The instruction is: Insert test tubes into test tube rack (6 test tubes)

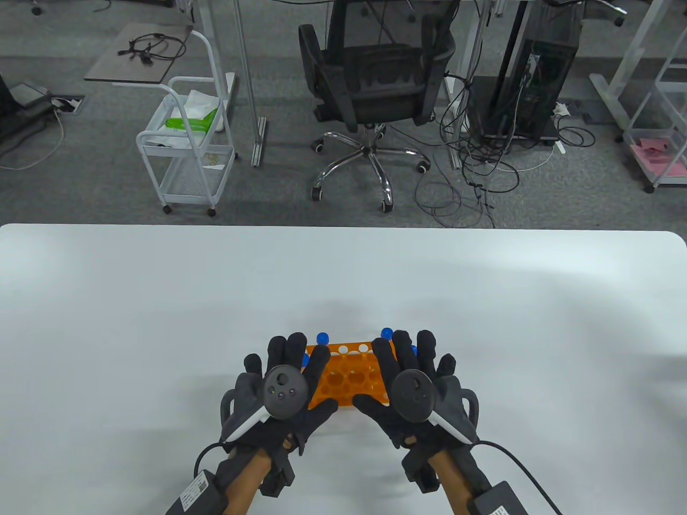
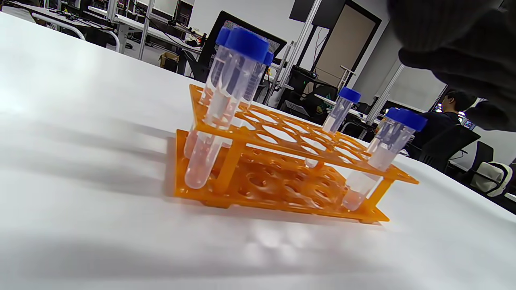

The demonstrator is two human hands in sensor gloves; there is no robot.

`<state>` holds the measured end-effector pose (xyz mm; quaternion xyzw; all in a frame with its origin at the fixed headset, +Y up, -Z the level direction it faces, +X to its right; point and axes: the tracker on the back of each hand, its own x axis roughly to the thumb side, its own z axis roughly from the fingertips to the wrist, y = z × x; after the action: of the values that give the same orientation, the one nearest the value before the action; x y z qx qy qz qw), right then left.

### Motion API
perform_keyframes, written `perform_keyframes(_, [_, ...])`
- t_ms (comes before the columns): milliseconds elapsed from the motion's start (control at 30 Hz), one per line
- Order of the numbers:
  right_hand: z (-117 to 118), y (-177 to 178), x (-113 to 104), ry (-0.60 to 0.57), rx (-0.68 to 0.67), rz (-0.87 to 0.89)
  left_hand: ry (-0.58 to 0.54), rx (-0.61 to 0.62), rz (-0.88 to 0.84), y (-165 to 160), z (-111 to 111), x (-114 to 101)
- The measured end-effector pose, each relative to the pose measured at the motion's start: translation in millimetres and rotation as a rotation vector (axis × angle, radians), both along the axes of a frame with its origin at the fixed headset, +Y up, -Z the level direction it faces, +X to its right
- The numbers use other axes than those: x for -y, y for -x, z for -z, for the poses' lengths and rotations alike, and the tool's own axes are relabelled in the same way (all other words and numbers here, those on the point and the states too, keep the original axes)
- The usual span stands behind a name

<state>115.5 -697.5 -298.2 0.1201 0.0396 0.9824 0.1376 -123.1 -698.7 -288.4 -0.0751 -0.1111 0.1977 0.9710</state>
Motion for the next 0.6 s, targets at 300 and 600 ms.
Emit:
perform_keyframes(300, [0.0, -0.1, -0.1, 0.006, 0.001, 0.005, 0.002, -0.004, -0.006, 1.7, 0.6, 0.1])
perform_keyframes(600, [0.3, -0.2, 0.1, 0.014, 0.002, 0.005, 0.013, -0.006, -0.013, 2.9, 1.6, 0.4])
